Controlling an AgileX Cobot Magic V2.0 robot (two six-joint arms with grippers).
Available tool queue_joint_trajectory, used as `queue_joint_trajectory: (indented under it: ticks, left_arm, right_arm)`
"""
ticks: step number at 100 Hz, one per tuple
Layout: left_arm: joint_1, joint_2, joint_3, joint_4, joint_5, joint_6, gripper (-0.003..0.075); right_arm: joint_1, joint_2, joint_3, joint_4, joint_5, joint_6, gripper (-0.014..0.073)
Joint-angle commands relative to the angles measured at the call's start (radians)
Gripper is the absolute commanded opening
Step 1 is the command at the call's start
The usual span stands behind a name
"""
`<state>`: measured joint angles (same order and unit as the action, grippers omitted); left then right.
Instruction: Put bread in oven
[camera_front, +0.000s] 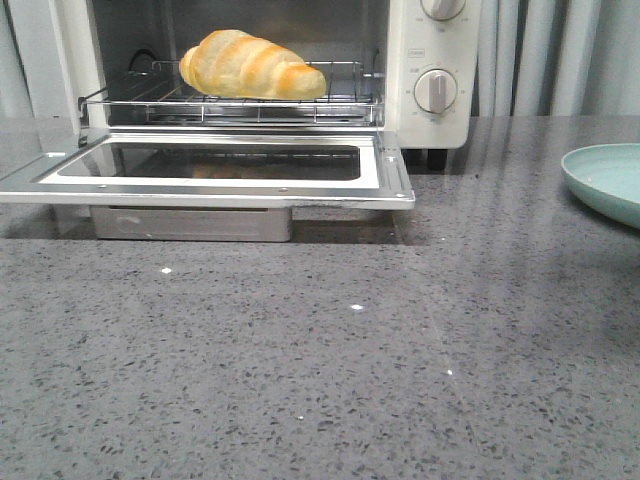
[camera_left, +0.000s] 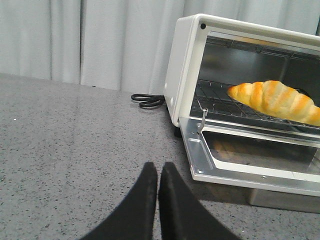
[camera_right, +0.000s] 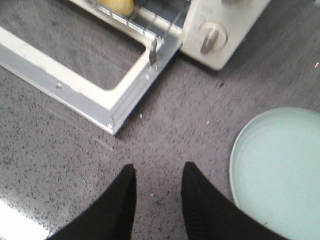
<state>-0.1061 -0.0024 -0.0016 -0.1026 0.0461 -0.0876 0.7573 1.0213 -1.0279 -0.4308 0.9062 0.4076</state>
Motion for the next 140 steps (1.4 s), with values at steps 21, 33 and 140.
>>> queue_joint_trajectory:
  ticks: [21,33,140]
  left_arm:
    - [0.002,-0.026,-0.016,-0.008,-0.081,0.001,-0.0022]
    - [0.002,-0.026,-0.016,-0.008,-0.081,0.001,-0.0022]
    - [0.002,-0.026,-0.016,-0.008,-0.081,0.001,-0.0022]
  right_arm:
    - [-0.205,-0.164,0.297,0.275,-0.587,-0.370,0.0194]
    - [-0.256,-0.270,0.393,0.282,-0.660,-0.377,0.0194]
    - [-0.736,-0.966,0.987,0.329,-0.934,-0.345,0.0194]
